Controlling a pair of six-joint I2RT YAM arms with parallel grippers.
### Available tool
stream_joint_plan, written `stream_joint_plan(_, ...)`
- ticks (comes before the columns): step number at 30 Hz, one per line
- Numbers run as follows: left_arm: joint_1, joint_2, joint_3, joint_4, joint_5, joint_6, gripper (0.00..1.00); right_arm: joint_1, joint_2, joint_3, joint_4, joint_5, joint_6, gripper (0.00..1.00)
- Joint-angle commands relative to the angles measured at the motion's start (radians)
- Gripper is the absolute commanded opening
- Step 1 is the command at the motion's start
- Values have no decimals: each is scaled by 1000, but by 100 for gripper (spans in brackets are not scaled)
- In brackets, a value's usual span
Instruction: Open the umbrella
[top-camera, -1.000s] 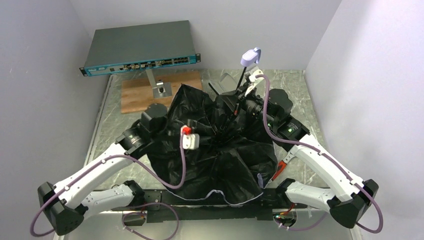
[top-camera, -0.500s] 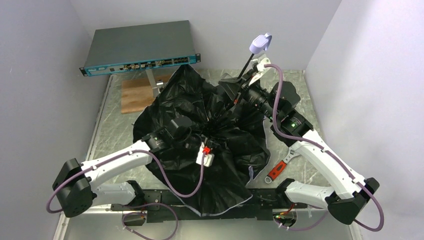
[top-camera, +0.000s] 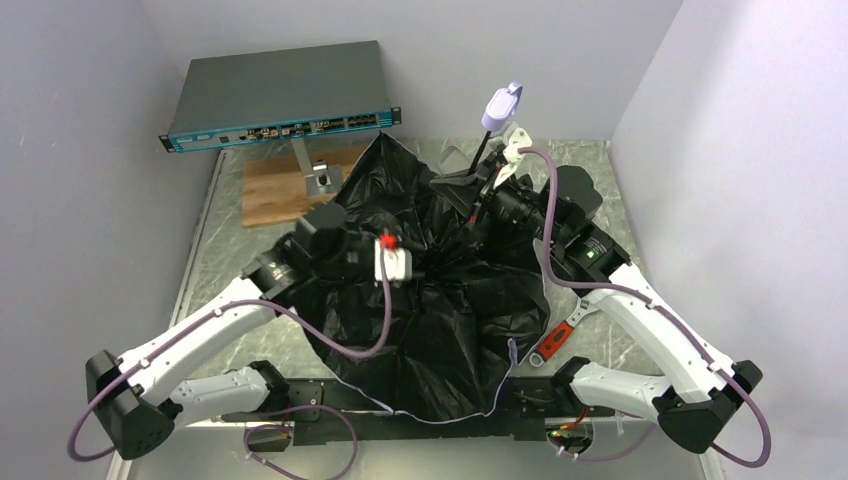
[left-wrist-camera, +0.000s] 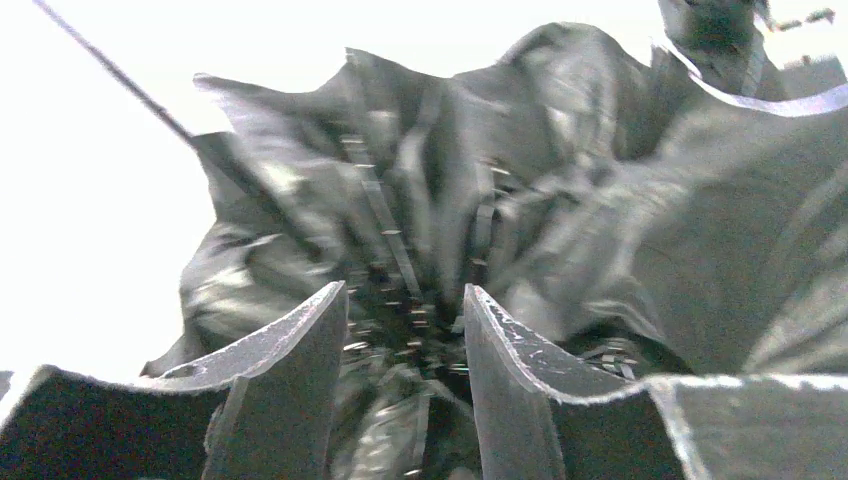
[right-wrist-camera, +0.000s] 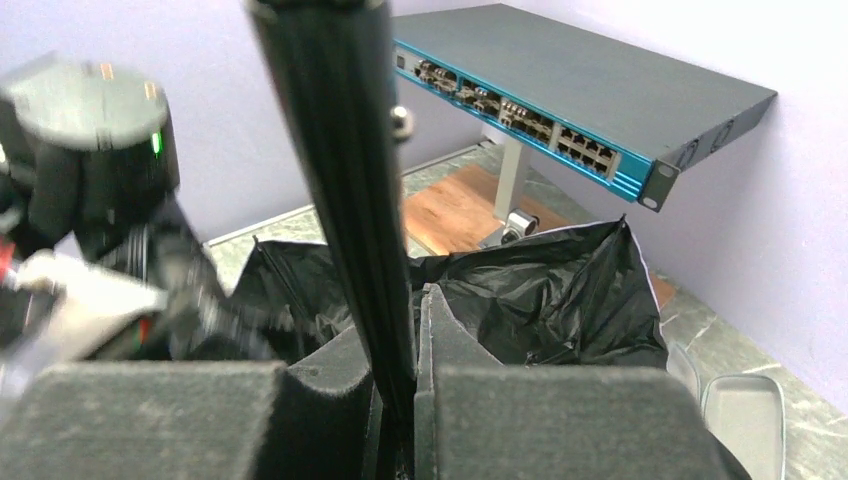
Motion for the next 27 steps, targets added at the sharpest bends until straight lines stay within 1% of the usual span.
stream_joint_plan(1,108,-22,86,63,5,-290,51,-2,-39,11,103,-83,-35,0)
stream_joint_plan(3,125,-6,102,75,-9,-298,50,-2,-34,19,103,-89,-36,0)
stream_joint_plan(5,130,-10,121,78,-9,-265,51,-1,-26,33,85,-93,-47,0)
stream_joint_plan(8,129,-33,134,47,29,-145,57,-1,-17,43,46,-99,-56,0)
stream_joint_plan(10,129,-31,165,1,33,-109,59,-1,-10,52,29,-117,-56,0)
stream_joint_plan(12,129,-21,171,6,20,-158,60,-3,-1,60,27,-130,-46,0)
stream_joint_plan(15,128,-2,161,112,16,-285,63,-1,5,52,54,-156,-41,0)
stream_joint_plan(17,128,13,183,136,6,-352,63,-1,13,62,49,-173,-52,0)
stream_joint_plan(19,136,14,228,127,-18,-390,63,-1,17,74,5,-181,-80,0)
stream_joint_plan(22,165,-2,310,133,-2,-479,67,-1,2,41,-28,-200,-117,0)
stream_joint_plan(25,167,-7,388,149,22,-548,69,0,10,30,-73,-283,-152,0)
stream_joint_plan(27,168,4,424,183,30,-605,69,-1,19,18,-67,-322,-148,0)
